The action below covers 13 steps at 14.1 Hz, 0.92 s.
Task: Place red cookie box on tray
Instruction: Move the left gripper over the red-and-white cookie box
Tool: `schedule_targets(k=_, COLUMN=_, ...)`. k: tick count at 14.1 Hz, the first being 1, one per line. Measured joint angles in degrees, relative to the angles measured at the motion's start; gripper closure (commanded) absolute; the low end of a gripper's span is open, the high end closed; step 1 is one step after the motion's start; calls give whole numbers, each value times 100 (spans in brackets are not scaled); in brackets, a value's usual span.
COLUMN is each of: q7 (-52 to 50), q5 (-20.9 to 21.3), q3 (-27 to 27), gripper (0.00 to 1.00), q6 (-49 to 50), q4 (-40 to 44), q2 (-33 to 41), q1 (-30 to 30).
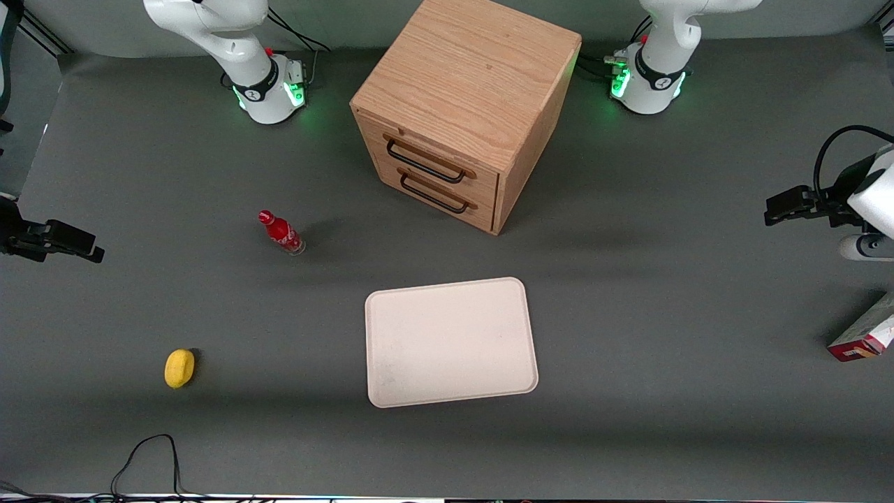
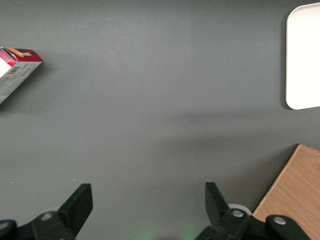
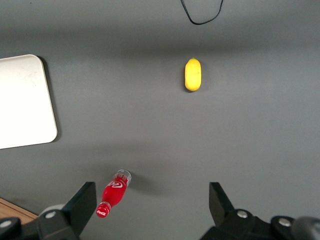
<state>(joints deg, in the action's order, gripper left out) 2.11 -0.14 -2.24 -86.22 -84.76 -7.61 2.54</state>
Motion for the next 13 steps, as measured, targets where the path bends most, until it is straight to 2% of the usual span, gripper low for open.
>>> schedule_targets(k=8, q7=95, q5=16, q3=-40, gripper=0, q6=0, q4=-15, q2=-10, q1=-40)
schedule_targets(k=10, q7=455, q5=66, q3=-60, gripper=0, q6=0, q4=-20, q2=-34, q1=-257)
schedule_targets(k=13, q7=1292, q5=313, q3=-86, gripper=0, q6=-76, q4=-14, q2=-136, q1=-912)
